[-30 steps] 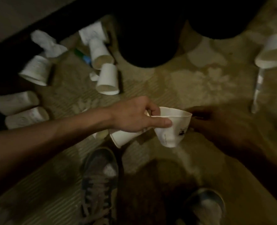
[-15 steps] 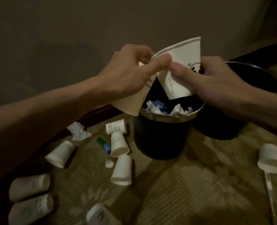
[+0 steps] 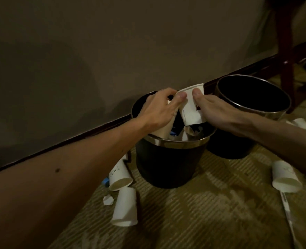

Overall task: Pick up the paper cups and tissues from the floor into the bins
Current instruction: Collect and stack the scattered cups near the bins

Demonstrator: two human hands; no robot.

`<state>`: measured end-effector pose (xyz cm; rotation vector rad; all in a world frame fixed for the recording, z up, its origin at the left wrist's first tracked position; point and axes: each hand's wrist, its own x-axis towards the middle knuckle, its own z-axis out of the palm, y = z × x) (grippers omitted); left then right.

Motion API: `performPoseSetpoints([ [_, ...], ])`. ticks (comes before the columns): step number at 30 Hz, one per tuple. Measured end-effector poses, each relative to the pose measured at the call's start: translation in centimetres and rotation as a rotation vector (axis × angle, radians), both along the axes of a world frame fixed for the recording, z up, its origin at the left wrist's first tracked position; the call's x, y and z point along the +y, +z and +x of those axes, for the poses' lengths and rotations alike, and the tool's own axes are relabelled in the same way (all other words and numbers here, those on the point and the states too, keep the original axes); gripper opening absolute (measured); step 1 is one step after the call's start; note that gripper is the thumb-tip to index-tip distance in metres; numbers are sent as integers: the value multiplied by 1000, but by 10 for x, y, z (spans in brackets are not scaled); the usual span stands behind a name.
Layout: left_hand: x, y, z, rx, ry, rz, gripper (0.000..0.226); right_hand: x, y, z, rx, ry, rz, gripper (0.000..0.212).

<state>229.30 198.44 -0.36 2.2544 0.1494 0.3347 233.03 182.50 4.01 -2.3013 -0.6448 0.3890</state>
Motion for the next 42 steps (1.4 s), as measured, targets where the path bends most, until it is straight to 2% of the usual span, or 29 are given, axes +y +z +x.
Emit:
performPoseSetpoints([
  [5,5,-6,-7,130,-96,119,42,16,-17,-2,-4,62,-338,83],
  [8,3,-1,-15,110,-126,132,43,15,-22,-5,38,31,-252,89],
  [11,4,5,-33,9,-141,182,38,7,-22,-12,-34,52,-135,80],
  [13,9,7,-53,-74,-167,231,32,1,-23,-24,-214,86,-52,66],
  [16,27,6,-91,-84,-146,301,22,-1,-30,-49,-507,170,51,49],
  [19,43,-11,-142,-76,-40,389,24,7,-50,-85,-580,245,39,38],
  [21,51,-33,-178,36,-10,298,21,16,-72,-113,-498,395,3,30],
  [25,58,-94,-231,510,14,109,21,31,-123,-158,-103,608,-128,16],
  [27,54,-125,-259,684,22,66,25,34,-148,-177,150,638,-308,32],
  [30,45,-161,-297,839,54,-77,47,43,-182,-203,332,700,-460,50],
  [34,32,-183,-316,835,231,-234,50,52,-210,-222,472,714,-468,49],
  [37,30,-191,-315,796,373,-471,42,59,-222,-226,539,684,-426,53],
  [40,30,-199,-313,776,371,-513,29,63,-229,-229,601,635,-382,52],
  [42,30,-202,-311,726,357,-598,27,66,-232,-230,638,599,-312,40],
])
